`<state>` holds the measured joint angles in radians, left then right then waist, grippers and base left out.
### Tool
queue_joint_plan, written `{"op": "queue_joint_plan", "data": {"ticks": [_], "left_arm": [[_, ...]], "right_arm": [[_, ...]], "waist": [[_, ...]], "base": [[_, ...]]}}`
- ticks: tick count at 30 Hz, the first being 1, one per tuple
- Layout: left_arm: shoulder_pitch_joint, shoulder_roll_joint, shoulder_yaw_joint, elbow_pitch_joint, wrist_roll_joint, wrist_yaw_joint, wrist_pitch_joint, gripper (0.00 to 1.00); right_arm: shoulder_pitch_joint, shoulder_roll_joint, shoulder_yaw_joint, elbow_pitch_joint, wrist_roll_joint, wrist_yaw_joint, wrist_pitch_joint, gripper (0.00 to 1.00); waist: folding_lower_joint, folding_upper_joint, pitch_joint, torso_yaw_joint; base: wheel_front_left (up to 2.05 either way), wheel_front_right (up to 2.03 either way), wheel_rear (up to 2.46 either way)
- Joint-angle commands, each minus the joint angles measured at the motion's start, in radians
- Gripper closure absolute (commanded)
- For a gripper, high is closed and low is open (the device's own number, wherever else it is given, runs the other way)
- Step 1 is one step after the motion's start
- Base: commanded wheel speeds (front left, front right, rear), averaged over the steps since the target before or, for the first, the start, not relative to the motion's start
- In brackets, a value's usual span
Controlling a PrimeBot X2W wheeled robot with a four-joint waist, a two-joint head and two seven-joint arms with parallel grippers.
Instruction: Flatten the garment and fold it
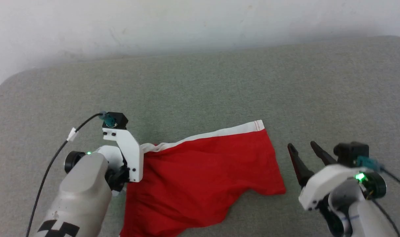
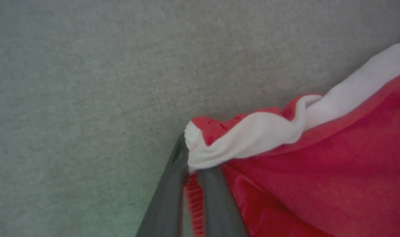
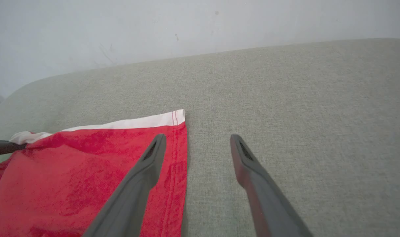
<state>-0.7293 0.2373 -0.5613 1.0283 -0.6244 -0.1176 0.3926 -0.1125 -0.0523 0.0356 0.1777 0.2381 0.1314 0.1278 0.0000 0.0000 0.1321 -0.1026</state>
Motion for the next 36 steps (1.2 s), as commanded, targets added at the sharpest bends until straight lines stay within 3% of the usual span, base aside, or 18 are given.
{"op": "queue_joint_plan", "data": {"ticks": [1,8,15,22,23,24,25,26,31,36], "left_arm": [[0.049,-0.029,-0.010,0.007,0.004,0.006,-0.013,1.00],[0.025,-0.053,0.001,-0.086,0.002,0.011,-0.144,1.00],[-0.004,-0.058,-0.002,-0.189,0.005,0.019,-0.171,1.00],[0.008,-0.048,-0.003,-0.283,0.002,0.039,-0.166,1.00],[0.013,-0.045,-0.003,-0.293,0.000,0.041,-0.163,1.00],[0.018,-0.041,-0.003,-0.303,-0.001,0.044,-0.160,1.00],[0.023,-0.040,0.000,-0.313,-0.006,0.046,-0.158,1.00],[0.027,-0.037,0.000,-0.322,-0.007,0.049,-0.154,1.00],[0.051,-0.021,0.001,-0.354,-0.019,0.058,-0.131,1.00],[0.045,0.009,0.024,-0.389,-0.019,0.082,-0.158,1.00]], "right_arm": [[-0.031,0.002,-0.005,0.016,0.006,-0.001,0.016,0.00],[-0.282,-0.075,0.012,0.248,0.078,-0.001,0.249,0.00],[-0.500,-0.132,0.140,0.435,0.160,-0.001,0.454,0.00],[-0.576,-0.142,0.232,0.619,0.225,-0.001,0.636,0.00],[-0.574,-0.138,0.238,0.639,0.241,-0.001,0.663,0.25],[-0.570,-0.136,0.246,0.655,0.253,-0.001,0.687,0.60],[-0.564,-0.134,0.254,0.668,0.267,-0.001,0.709,0.87],[-0.559,-0.134,0.263,0.676,0.276,-0.001,0.725,1.00],[-0.548,-0.149,0.315,0.664,0.320,-0.001,0.743,1.00],[-0.604,-0.213,0.385,0.565,0.274,-0.001,0.527,1.00]], "waist": [[0.0000,0.0000,0.004,0.022],[0.0000,0.0000,0.045,0.109],[0.0000,0.0000,0.093,0.169],[0.0000,0.0000,0.115,0.205],[0.0000,0.0000,0.115,0.207],[0.0000,0.0000,0.115,0.208],[0.0000,0.0000,0.115,0.210],[0.0000,0.0000,0.115,0.210],[0.0000,0.0000,0.099,0.203],[0.0000,0.0000,0.062,0.177]], "base": [[0.00,0.00,0.00],[0.00,0.00,0.00],[0.00,0.00,0.00],[0.00,0.00,0.00],[0.00,0.00,0.00],[0.00,0.00,0.00],[0.00,0.00,0.00],[0.00,0.00,0.00],[0.00,0.00,0.00],[0.00,0.00,0.00]]}}
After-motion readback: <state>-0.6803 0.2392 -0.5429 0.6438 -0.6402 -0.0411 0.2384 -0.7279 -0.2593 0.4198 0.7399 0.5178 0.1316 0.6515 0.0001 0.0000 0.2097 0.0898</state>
